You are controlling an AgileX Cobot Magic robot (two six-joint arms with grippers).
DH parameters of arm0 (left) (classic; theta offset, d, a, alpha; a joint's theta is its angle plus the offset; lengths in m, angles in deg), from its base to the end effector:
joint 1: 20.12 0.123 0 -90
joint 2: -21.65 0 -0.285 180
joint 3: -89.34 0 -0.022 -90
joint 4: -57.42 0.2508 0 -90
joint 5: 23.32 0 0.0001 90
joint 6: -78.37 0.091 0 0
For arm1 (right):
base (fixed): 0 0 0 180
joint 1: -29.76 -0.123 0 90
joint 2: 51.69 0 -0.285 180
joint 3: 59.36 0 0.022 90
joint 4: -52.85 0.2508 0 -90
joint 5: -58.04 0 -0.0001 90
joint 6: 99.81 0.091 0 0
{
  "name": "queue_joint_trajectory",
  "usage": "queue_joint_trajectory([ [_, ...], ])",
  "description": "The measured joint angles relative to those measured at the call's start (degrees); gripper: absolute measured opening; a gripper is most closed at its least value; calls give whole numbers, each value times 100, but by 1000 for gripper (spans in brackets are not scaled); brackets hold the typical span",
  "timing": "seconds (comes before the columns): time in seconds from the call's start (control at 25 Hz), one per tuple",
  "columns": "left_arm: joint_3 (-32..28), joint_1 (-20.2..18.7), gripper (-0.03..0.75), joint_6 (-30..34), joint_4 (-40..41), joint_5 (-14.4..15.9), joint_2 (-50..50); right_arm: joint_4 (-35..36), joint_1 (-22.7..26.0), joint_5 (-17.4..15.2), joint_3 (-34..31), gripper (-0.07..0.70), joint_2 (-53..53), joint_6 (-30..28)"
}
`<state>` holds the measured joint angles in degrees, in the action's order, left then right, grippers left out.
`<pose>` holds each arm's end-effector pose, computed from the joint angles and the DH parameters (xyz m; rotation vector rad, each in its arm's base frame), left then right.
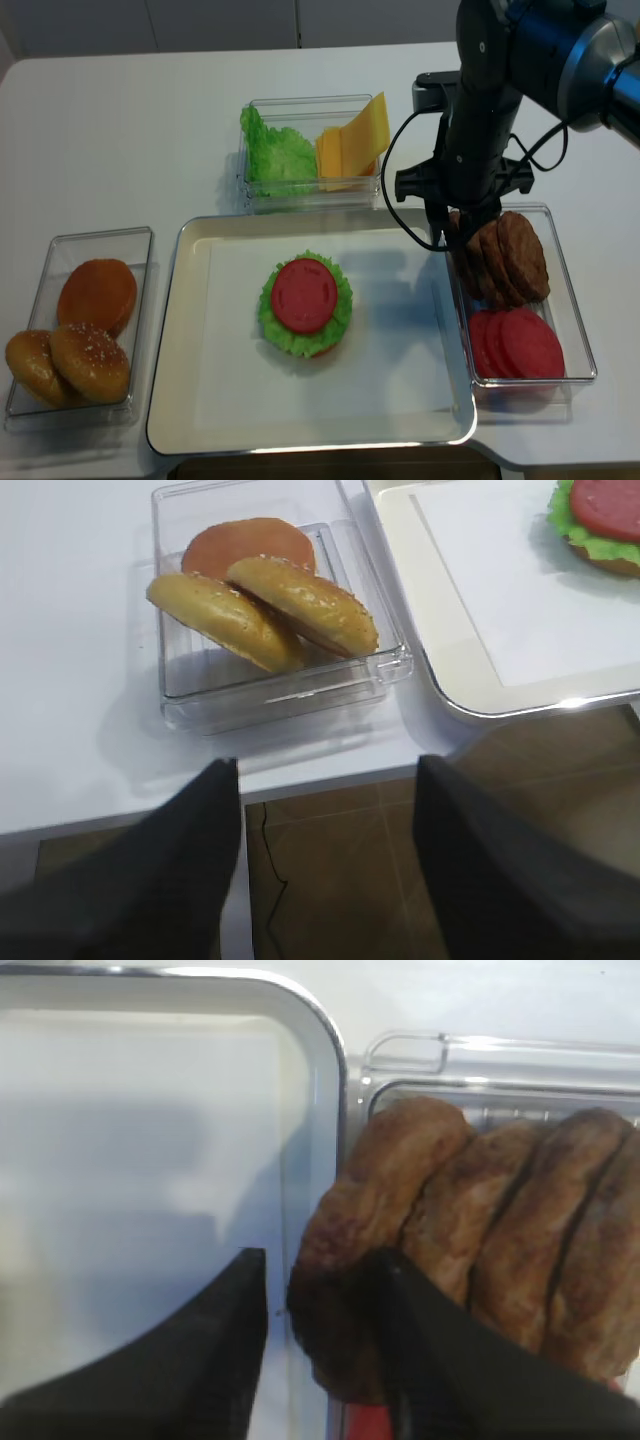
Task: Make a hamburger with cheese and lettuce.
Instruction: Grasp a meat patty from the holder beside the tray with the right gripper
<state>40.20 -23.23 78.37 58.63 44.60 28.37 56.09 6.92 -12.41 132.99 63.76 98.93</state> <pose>-0.0121 0.0024 0.2646 0.0559 2.1594 -0.0056 0.3501 0.1527 0.2546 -0.0849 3.0514 0.1386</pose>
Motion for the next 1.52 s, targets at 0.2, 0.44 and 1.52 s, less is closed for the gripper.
queue_joint_trajectory([
  [0.2, 0, 0, 414, 0, 0, 0, 0, -27, 0, -18, 0, 221, 0, 0],
  [0.44, 0, 0, 414, 0, 0, 0, 0, -1, 0, -31, 5, 179, 0, -10],
  [1.52, 0, 0, 414, 0, 0, 0, 0, 203, 0, -35, 13, 141, -407, -10],
])
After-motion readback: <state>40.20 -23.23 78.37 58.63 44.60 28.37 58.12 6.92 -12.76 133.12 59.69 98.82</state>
